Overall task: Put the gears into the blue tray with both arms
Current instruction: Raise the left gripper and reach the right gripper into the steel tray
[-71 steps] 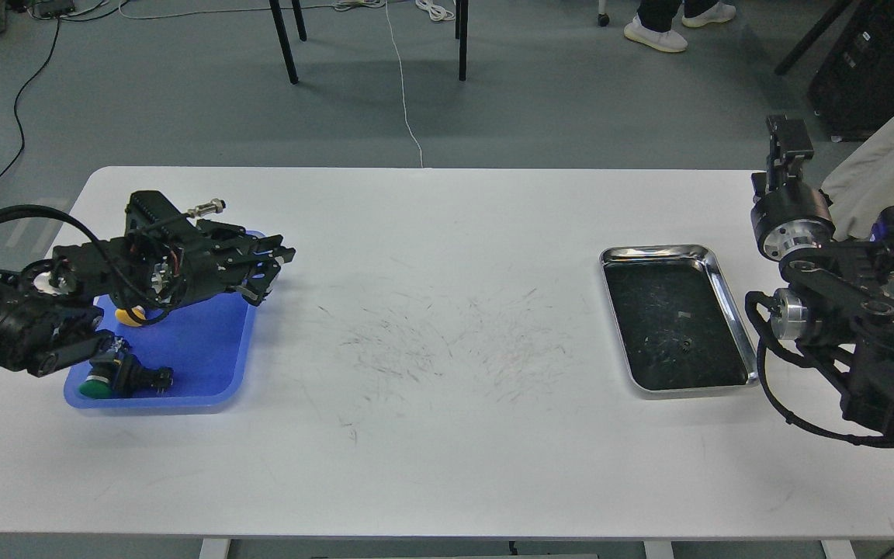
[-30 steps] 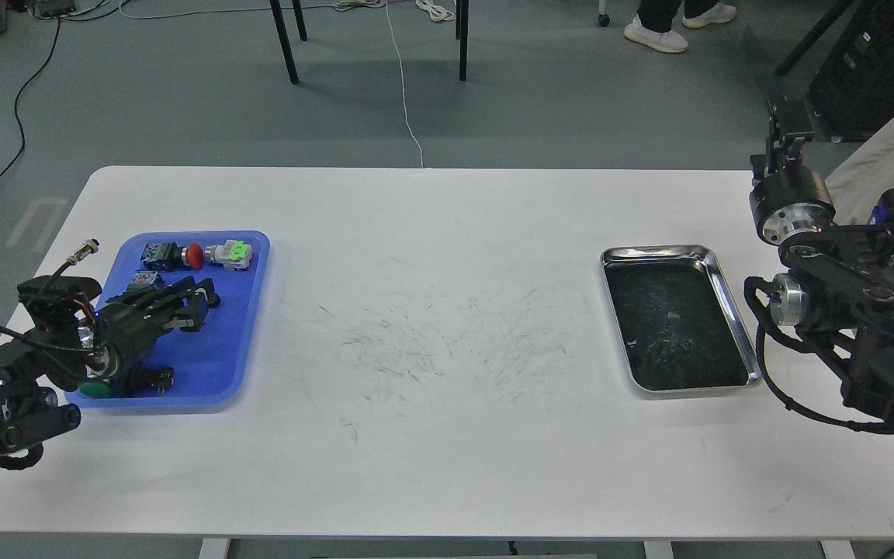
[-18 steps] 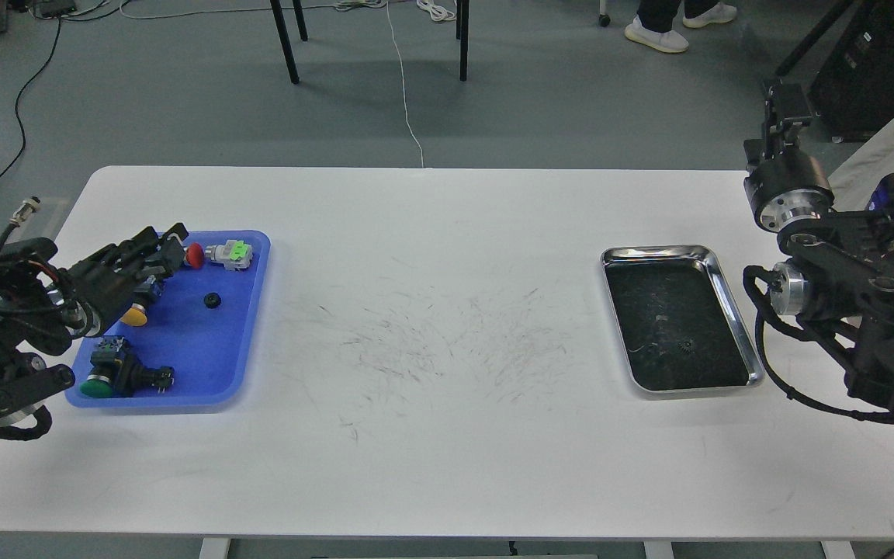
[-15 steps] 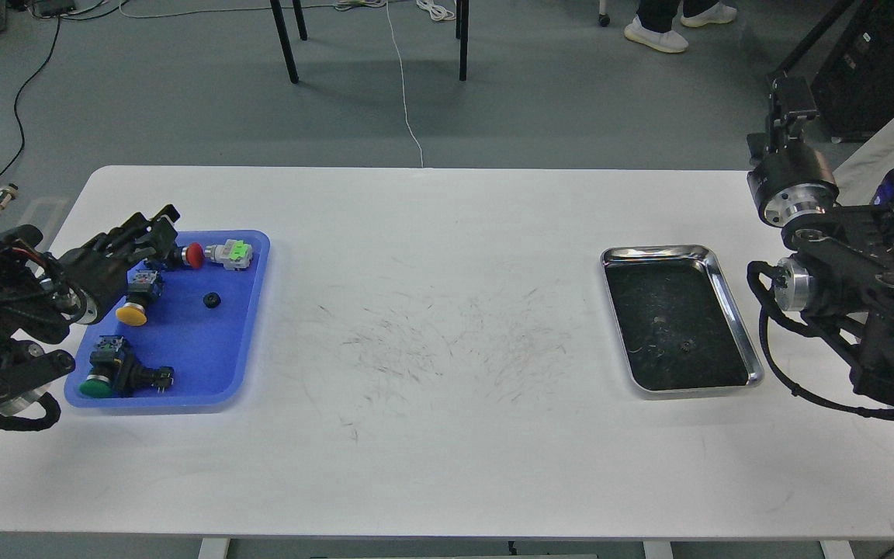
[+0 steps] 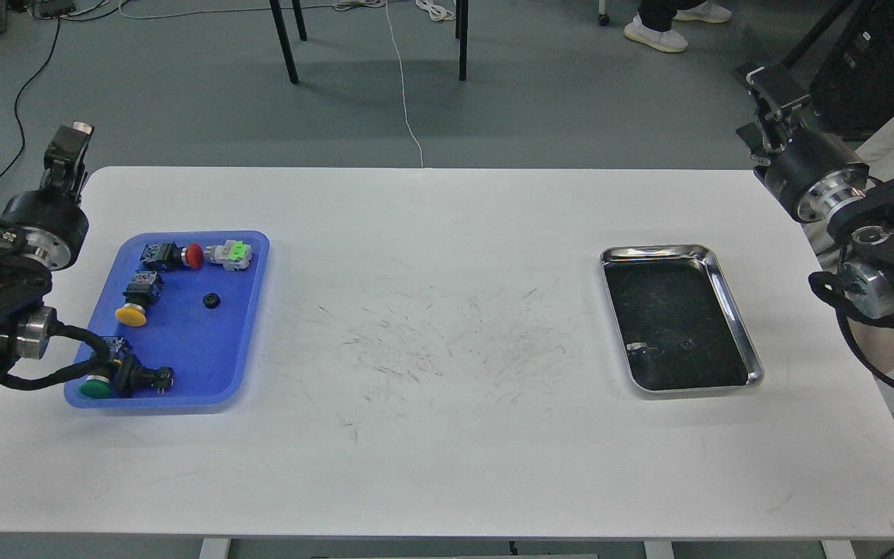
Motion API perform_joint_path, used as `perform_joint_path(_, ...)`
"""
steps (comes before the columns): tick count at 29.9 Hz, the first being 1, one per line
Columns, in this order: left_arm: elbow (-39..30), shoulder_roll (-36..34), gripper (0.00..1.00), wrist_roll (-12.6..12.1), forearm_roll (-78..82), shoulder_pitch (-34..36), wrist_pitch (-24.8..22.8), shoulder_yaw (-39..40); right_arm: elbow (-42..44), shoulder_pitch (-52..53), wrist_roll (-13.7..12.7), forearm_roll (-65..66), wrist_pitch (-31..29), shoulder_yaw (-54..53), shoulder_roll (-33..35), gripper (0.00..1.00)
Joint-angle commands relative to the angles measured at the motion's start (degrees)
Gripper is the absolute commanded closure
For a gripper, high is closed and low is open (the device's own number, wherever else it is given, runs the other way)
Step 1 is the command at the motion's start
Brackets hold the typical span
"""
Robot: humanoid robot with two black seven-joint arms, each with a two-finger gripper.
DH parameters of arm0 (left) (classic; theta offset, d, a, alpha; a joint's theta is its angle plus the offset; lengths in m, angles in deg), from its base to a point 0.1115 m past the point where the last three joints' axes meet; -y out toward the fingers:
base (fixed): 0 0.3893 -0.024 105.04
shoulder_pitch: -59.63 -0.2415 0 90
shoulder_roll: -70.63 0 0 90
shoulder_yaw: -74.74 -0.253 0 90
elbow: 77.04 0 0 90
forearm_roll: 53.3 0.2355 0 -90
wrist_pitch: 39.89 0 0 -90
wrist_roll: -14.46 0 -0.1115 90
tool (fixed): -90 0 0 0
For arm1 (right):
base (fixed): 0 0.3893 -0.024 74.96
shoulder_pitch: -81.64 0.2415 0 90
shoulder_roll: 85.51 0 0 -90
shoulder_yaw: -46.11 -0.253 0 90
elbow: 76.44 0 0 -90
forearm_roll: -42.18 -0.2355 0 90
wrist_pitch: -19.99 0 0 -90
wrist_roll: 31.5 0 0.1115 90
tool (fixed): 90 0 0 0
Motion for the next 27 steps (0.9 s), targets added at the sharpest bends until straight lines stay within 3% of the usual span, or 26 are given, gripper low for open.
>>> perform_joint_path(1,0.1,1.5,0.19,0.0,-1.8,0.0,-2.0,2.4,-2.7,5.2,-1.1,2.9,-4.0,8.9,3.9,0.03)
perform_joint_path(10,0.3,7.0,0.16,0.0,-2.1,0.3,-1.8,2.7,-4.4,16.8,-0.2,22.4,-15.4,26.1,5.9,0.02)
perform_joint_path(20,1.0,8.4,0.16,0.0,-2.6,0.0,-1.7,2.7,0.1,16.3,1.6,54.1,-17.0,28.4,2.7,0.05)
perform_joint_path(25,2.0,8.4,0.16,0.0,-2.6,0.0,-1.8,2.7,6.6,14.9,3.2,57.4,-16.9,32.7,-0.1,0.09)
perform_joint_path(27,2.1,8.4,0.16,0.0,-2.6,0.0,-1.8,2.6,8.0,13.4,5.3,58.3,-16.9,32.8,-0.8,0.09)
